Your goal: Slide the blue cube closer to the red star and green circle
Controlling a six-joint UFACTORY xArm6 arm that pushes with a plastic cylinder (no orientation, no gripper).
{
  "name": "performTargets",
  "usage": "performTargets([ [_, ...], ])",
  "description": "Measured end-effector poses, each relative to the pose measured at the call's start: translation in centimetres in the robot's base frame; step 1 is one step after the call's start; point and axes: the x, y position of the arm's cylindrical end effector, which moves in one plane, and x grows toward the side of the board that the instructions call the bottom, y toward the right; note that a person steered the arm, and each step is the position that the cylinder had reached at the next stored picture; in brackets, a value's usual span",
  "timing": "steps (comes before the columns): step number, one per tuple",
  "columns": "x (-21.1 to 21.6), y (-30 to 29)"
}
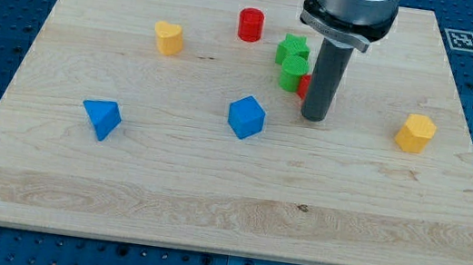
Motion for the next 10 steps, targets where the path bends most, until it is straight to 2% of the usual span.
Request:
performTargets([
  [3, 7.3, -0.7],
  [6, 8.7, -9.2],
  [7, 8.7, -11.2],
  [10, 2.3, -12.0],
])
